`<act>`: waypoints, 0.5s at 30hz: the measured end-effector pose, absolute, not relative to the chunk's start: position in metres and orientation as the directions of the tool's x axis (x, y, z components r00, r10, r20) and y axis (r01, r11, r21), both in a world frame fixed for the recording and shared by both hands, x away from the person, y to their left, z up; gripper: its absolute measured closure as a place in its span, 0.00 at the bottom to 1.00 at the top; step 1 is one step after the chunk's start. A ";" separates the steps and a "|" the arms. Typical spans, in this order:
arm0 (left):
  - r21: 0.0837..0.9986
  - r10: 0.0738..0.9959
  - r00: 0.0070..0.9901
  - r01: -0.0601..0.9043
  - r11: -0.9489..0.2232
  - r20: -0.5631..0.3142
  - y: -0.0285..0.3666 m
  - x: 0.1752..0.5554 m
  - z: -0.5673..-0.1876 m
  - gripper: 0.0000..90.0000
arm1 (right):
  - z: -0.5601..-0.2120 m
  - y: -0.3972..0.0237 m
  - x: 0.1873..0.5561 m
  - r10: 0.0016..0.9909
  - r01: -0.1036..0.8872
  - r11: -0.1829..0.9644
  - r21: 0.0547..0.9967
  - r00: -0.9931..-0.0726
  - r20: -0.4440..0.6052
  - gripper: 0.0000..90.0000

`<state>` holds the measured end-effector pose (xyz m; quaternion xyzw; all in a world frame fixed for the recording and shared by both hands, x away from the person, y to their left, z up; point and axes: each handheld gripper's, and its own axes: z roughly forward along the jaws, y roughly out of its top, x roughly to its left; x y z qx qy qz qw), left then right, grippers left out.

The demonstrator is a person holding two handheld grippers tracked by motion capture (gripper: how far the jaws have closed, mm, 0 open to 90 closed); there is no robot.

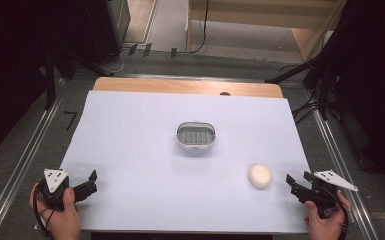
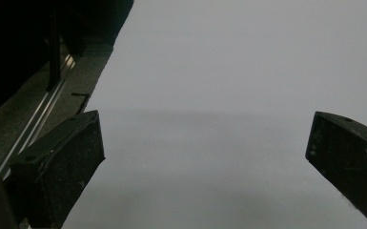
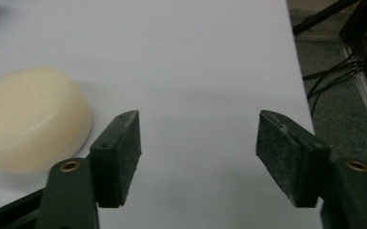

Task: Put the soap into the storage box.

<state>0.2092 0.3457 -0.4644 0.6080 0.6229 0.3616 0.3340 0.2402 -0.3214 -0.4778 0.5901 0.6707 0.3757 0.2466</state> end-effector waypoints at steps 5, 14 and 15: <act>0.858 0.999 -0.037 0.514 -0.006 0.029 0.345 0.210 -0.465 0.00 | -0.474 -0.316 0.242 0.969 0.651 0.052 0.757 -0.217 0.120 0.31; 0.851 0.998 -0.027 0.524 -0.028 0.050 0.342 0.210 -0.465 0.00 | -0.463 -0.303 0.251 0.947 0.721 0.065 0.689 -0.262 0.185 0.23; 0.851 0.998 -0.027 0.524 -0.028 0.050 0.342 0.210 -0.465 0.00 | -0.463 -0.303 0.251 0.947 0.721 0.065 0.689 -0.262 0.185 0.23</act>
